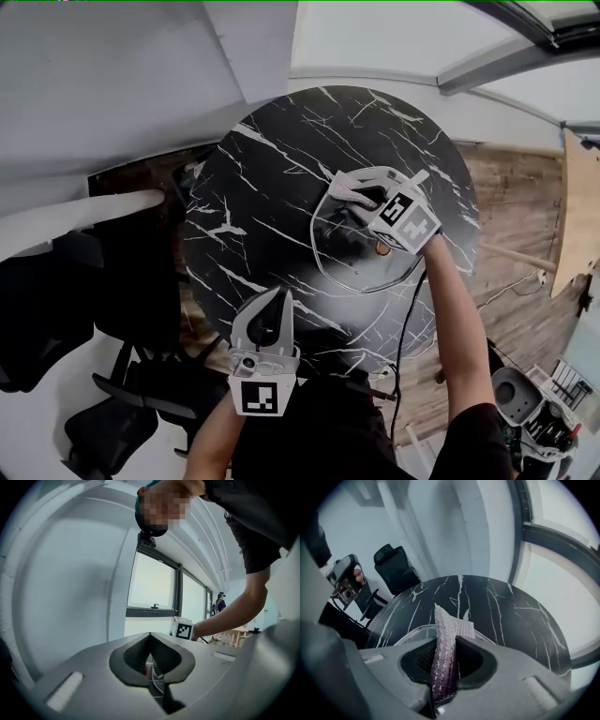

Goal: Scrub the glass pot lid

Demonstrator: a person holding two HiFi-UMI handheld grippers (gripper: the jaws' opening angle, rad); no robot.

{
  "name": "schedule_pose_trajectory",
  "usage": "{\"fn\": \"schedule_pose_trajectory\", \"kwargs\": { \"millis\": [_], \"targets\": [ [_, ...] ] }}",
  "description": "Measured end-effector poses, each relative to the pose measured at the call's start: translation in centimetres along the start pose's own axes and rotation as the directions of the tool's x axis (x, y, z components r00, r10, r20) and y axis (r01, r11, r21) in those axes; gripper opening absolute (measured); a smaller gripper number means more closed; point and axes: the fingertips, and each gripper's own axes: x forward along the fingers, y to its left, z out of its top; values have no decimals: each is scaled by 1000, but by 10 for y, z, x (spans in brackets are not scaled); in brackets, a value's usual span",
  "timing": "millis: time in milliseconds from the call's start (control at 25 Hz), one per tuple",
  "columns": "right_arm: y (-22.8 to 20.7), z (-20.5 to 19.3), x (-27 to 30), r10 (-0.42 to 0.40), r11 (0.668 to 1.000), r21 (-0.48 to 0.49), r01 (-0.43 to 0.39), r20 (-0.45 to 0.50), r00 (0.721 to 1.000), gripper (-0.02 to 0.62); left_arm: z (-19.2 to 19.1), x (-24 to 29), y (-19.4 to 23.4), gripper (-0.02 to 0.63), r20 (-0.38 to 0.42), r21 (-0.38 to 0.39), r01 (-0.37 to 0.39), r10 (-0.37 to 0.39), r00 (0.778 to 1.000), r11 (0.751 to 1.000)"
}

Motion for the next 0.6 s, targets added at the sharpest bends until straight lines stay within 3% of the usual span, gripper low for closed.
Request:
{"fn": "schedule_pose_trajectory", "kwargs": {
  "millis": [280,600],
  "targets": [
    [33,4,9,47,990,-129,-54,-52,997,72,-4,-9,2,3,-15,-1,0,0,1000,1000],
    [71,-4,14,96,951,-287,-115,-82,992,72,-5,-17,2,3,-8,-16,-19,19,1000,1000]
  ]
}}
